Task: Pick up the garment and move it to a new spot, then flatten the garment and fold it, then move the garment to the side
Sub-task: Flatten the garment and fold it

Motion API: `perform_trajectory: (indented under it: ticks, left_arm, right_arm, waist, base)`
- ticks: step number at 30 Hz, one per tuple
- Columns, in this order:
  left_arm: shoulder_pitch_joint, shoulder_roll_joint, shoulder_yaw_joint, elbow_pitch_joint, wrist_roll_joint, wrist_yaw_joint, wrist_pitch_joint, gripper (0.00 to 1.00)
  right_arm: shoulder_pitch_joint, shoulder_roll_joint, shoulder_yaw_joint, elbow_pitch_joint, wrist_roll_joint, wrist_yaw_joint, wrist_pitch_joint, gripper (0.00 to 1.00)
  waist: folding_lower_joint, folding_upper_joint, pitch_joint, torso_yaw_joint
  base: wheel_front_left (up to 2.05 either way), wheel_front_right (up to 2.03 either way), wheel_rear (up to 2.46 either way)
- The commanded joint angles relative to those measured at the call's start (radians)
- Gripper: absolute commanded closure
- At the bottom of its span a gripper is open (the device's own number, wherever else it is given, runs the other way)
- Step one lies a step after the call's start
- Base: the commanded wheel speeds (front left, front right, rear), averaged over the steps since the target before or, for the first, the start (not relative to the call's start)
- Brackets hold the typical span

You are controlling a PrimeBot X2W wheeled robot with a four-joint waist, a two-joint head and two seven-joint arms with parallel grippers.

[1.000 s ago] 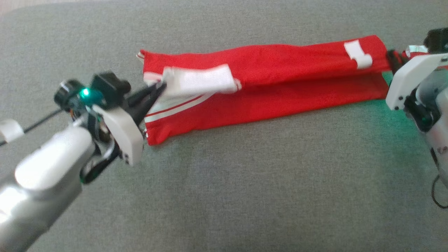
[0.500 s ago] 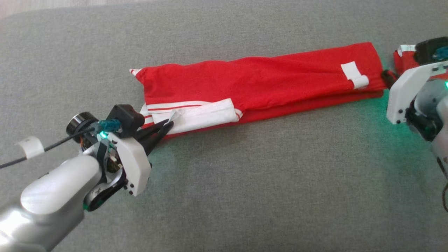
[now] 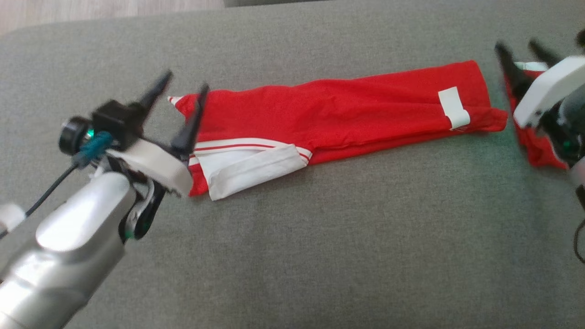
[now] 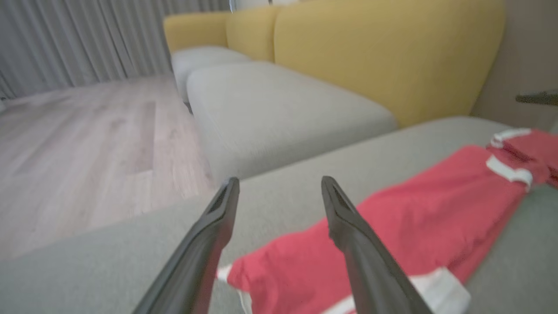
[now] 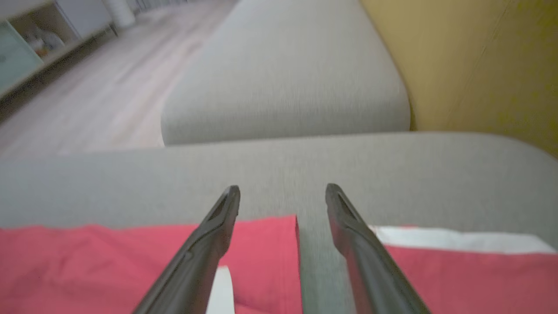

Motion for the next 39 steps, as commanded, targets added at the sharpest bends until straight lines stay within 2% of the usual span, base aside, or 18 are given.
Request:
perform_trajectory:
  ticks: [1,3,4,6,10,11,14,19,22,24,30,39]
  left_arm:
    - [-0.046,0.016,0.076,-0.011,-0.008,0.022,-0.055,0.0]
    - [-0.036,-0.006,0.121,-0.012,-0.017,0.048,-0.106,0.0]
    - [-0.017,-0.026,0.176,-0.025,-0.023,0.075,-0.13,0.0]
    - [0.011,-0.046,0.237,-0.054,-0.011,0.095,-0.138,0.0]
    - [0.117,-0.096,0.385,-0.149,0.078,0.112,-0.139,0.0]
    - [0.117,-0.096,0.385,-0.149,0.078,0.112,-0.139,0.0]
    - [0.22,-0.137,0.461,-0.183,0.155,0.102,-0.139,0.0]
    - [0.395,-0.213,0.57,-0.196,0.237,0.068,-0.139,0.0]
    - [0.476,-0.258,0.615,-0.184,0.286,0.034,-0.139,0.0]
    - [0.515,-0.287,0.644,-0.172,0.312,0.009,-0.139,0.0]
    - [0.558,-0.35,0.72,-0.152,0.387,-0.065,-0.139,0.0]
    - [0.515,-0.418,0.762,-0.129,0.471,-0.147,-0.139,0.0]
  right_arm:
    - [-0.028,-0.013,-0.018,-0.046,0.009,-0.001,-0.056,0.0]
    - [-0.026,0.004,-0.046,-0.074,0.001,-0.001,-0.139,0.0]
    - [-0.018,0.033,-0.081,-0.099,-0.011,-0.001,-0.232,0.0]
    - [-0.001,0.068,-0.112,-0.116,-0.035,-0.001,-0.313,0.0]
    - [0.054,0.149,-0.192,-0.154,-0.121,-0.001,-0.384,0.0]
    - [0.054,0.149,-0.192,-0.154,-0.121,-0.001,-0.384,0.0]
    - [0.127,0.228,-0.292,-0.195,-0.207,-0.001,-0.395,0.0]
    - [0.323,0.384,-0.467,-0.338,-0.39,-0.001,-0.396,0.0]
    - [0.444,0.427,-0.533,-0.4,-0.447,-0.001,-0.396,0.0]
    - [0.508,0.434,-0.543,-0.425,-0.474,-0.001,-0.396,0.0]
    - [0.589,0.436,-0.509,-0.479,-0.445,-0.001,-0.396,0.0]
    - [0.505,0.437,-0.56,-0.452,-0.525,-0.001,-0.396,0.0]
  waist:
    - [0.0,-0.0001,-0.011,0.0]
    - [0.0,-0.0001,-0.023,-0.001]
    - [0.0,-0.0001,-0.036,-0.003]
    - [0.0,-0.0001,-0.047,-0.004]
    - [0.0,-0.0001,-0.069,-0.007]
    - [0.0,-0.0001,-0.069,-0.007]
    - [0.0,-0.0001,-0.086,-0.009]
    - [0.0,-0.0001,-0.101,-0.018]
    - [0.0,-0.0001,-0.106,-0.016]
    - [0.0,-0.0001,-0.106,-0.017]
    - [0.0,-0.0001,-0.093,-0.023]
    - [0.0,-0.0001,-0.022,-0.009]
  base:
    - [0.0,0.0,0.0]
    - [0.0,0.0,0.0]
    - [0.0,0.0,0.0]
    - [0.0,0.0,0.0]
    - [0.0,0.0,0.0]
    - [0.0,0.0,0.0]
    - [0.0,0.0,0.0]
    - [0.0,0.0,0.0]
    - [0.0,0.0,0.0]
    - [0.0,0.0,0.0]
    - [0.0,0.0,0.0]
    - [0.0,0.0,0.0]
